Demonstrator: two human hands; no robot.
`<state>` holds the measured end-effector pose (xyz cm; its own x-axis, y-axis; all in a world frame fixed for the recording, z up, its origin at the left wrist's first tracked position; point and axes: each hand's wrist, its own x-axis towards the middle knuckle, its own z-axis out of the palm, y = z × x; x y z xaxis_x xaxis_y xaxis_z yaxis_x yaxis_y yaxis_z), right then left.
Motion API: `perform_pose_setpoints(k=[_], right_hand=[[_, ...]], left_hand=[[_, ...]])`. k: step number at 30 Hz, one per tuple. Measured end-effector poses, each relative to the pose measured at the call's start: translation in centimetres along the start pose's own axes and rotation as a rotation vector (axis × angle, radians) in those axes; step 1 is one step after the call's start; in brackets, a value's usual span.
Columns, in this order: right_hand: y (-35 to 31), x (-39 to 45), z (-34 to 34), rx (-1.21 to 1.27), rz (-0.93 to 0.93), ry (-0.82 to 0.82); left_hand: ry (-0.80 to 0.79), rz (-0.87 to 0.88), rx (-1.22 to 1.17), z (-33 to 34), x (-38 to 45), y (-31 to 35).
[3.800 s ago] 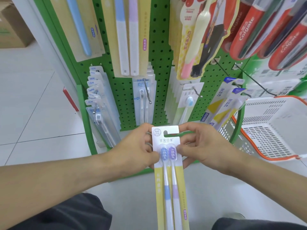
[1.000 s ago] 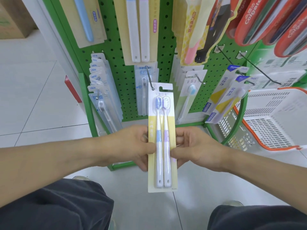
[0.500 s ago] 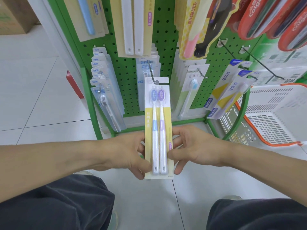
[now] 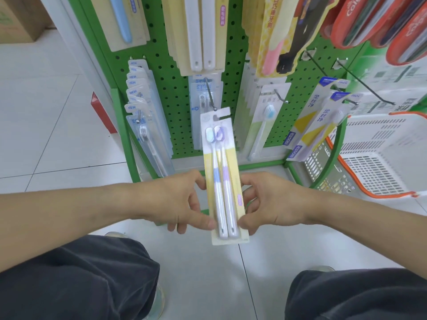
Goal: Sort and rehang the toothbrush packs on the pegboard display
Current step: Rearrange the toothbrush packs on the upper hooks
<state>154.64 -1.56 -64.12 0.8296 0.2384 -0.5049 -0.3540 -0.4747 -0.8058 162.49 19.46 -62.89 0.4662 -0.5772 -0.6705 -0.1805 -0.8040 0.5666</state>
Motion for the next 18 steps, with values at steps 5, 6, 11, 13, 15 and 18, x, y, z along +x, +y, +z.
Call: perform_pose_setpoints(k=[5,6,11,13,15,18], right_hand=[[-0.3,-0.6,0.4,-0.007,0.058,-0.121],[-0.4,-0.6,0.6,-0.007,0.062,-0.131],[-1.1,-0.8,1.3,0.046,0.044,-0.177],[-1.2,-0.6,1.1,0.035,0.030,-0.125],[-0.8,-0.2,0.4,-0.029,0.018,0.045],[-0.4,0.3,-0.5,0.050,-0.003,0.318]], left_hand=[[0.031,-0.005,-0.341,0.5,-0.2,0.6],[0.008,-0.004,-0.392,0.7,-0.3,0.9],[-0.116,0.055,-0.424,1.4,0.1,0.8],[-0.162,0.103,-0.388,1.4,0.3,0.4],[-0.182,0.118,-0.362,1.3,0.5,0.1],[-0.140,0.130,-0.222,1.0,0.4,-0.4]])
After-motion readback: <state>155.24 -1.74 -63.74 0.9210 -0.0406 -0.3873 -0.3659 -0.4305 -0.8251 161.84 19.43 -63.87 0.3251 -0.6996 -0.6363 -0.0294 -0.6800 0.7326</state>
